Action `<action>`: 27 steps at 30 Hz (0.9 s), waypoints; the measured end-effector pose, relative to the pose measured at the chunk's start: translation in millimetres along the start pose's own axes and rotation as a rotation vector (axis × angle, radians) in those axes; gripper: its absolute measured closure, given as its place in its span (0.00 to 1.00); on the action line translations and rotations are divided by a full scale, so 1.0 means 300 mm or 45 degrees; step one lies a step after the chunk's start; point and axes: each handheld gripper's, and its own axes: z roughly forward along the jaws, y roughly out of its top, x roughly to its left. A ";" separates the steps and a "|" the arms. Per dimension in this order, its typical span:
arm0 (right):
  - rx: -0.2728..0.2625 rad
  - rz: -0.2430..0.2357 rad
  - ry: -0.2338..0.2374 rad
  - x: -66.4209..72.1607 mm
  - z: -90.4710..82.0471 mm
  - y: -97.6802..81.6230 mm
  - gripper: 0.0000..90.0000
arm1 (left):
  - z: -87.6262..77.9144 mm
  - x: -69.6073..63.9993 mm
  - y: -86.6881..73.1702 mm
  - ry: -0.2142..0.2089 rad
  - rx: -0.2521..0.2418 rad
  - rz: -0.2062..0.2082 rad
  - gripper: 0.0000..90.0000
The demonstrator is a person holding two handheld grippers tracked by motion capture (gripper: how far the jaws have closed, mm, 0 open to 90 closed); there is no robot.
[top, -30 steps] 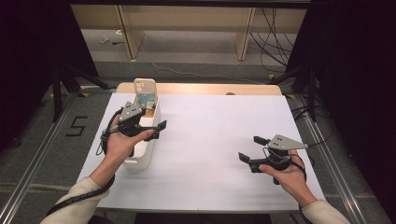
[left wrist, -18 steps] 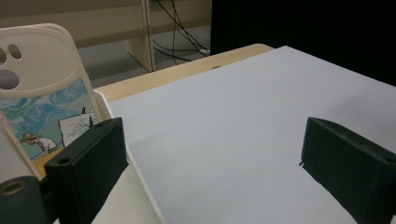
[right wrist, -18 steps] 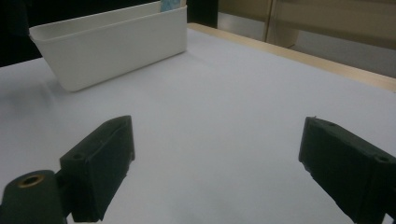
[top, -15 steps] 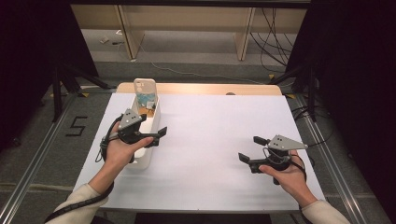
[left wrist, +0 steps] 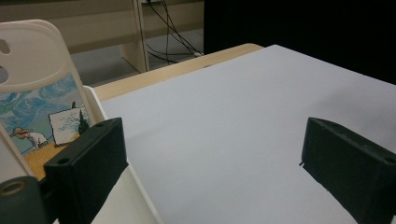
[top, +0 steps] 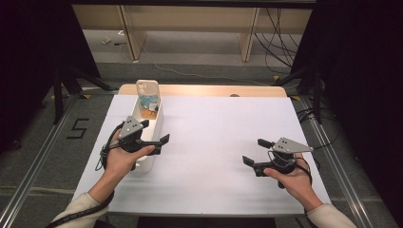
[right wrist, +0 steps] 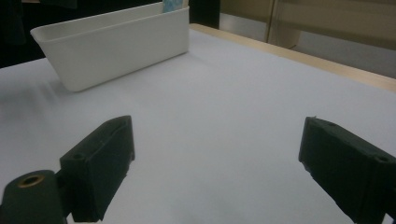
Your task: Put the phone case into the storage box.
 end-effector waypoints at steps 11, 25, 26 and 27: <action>-0.001 -0.003 0.006 0.003 -0.003 0.001 0.13 | -0.021 -0.018 -0.021 -0.024 -0.006 0.026 0.07; 0.000 -0.012 0.016 0.008 -0.004 0.000 0.13 | -0.031 -0.023 -0.042 -0.027 -0.003 0.035 0.07; 0.000 -0.012 0.015 0.008 -0.004 0.000 0.13 | -0.031 -0.023 -0.043 -0.028 -0.003 0.033 0.07; -0.001 -0.012 0.015 0.008 -0.005 0.000 0.13 | -0.031 -0.024 -0.044 -0.029 -0.003 0.032 0.07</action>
